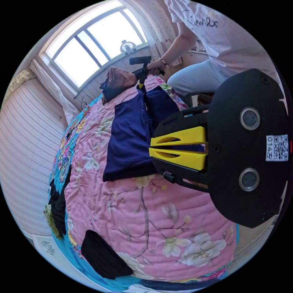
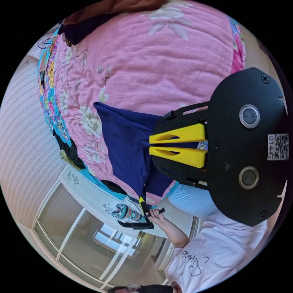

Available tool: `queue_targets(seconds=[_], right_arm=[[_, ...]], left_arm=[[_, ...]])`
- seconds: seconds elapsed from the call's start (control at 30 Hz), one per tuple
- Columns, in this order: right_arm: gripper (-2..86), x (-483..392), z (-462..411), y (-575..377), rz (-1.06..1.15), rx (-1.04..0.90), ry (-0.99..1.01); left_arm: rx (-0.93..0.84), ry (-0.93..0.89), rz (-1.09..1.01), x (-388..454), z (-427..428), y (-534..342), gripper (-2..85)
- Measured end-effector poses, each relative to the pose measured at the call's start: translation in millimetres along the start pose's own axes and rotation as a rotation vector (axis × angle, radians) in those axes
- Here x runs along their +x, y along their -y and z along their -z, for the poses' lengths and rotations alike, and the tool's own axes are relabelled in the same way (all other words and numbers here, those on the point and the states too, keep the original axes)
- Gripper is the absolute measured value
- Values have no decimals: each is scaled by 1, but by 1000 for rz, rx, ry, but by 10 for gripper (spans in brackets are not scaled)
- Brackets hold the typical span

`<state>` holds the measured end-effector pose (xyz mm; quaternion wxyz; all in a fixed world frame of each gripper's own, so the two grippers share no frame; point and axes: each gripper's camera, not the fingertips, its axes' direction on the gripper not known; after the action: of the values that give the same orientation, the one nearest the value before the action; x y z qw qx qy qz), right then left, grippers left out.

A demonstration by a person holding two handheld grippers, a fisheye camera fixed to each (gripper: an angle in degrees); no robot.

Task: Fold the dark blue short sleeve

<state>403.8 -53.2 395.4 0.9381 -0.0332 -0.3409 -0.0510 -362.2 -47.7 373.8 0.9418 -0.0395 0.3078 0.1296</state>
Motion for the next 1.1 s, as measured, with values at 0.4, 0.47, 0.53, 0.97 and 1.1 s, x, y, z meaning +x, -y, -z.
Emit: queue_targets(seconds=[0.4,0.47,0.53,0.97,1.1], right_arm=[[1,-75,0,-53,21,-143,-342],[-1,-107,-9,-32,115,-182,-408],[-2,-150,-40,15,237,-227,-418],[-4,-232,-253,179,408,-516,-534],[-4,-229,-261,173,331,-416,-517]], left_arm=[[-212,432,-258,99,3,-72,80],[-180,483,-339,129,8,-68,73],[-153,438,-420,172,-8,-54,33],[-310,217,-429,250,-160,-10,-10],[-299,186,-411,256,-170,-9,-10]])
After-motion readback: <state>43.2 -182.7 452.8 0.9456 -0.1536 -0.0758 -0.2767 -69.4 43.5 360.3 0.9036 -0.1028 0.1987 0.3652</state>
